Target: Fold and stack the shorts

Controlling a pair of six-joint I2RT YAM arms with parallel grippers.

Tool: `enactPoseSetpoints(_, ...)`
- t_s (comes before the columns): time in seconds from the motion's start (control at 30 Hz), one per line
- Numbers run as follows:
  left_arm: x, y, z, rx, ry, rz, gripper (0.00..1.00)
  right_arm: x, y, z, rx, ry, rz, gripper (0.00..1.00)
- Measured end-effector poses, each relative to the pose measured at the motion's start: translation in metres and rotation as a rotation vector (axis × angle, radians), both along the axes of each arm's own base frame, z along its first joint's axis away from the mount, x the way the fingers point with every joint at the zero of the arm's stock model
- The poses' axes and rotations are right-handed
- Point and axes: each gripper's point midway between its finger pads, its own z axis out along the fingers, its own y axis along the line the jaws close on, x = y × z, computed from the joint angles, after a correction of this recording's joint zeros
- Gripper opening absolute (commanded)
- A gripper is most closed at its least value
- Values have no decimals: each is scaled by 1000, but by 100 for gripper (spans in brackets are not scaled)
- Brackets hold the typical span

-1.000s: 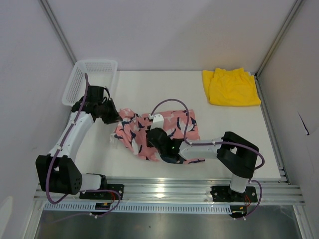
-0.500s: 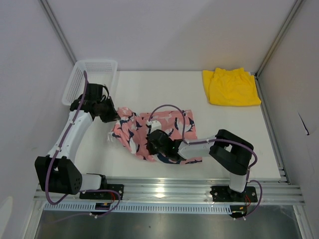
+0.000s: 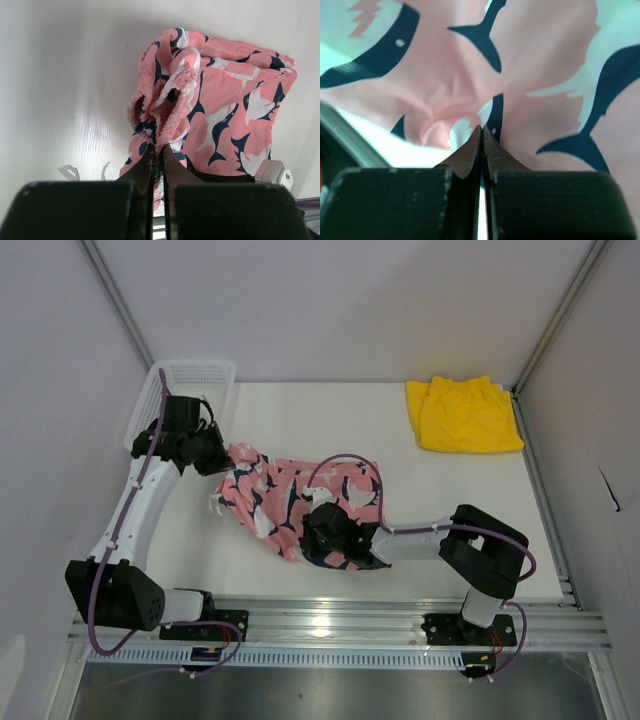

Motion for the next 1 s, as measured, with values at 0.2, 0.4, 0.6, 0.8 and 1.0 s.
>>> enactPoseSetpoints(0.2,-2,1,-1,11,11,-7,0,-10,6,12,60,44,48,0)
enactPoseSetpoints(0.4,-3,0,-3,21,18,-19,0,-14,12,14,106,126,105,0)
enactPoseSetpoints(0.6,-6,-7,-1,46,14,-49,0,6,19,24,177,228,141,1)
enactPoseSetpoints(0.8,-5,-20,10,75,-17,-88,0,38,33,52,243,281,173,1)
enactPoseSetpoints(1.0,-7,-38,16,104,-39,-137,0,55,28,38,269,374,152,0)
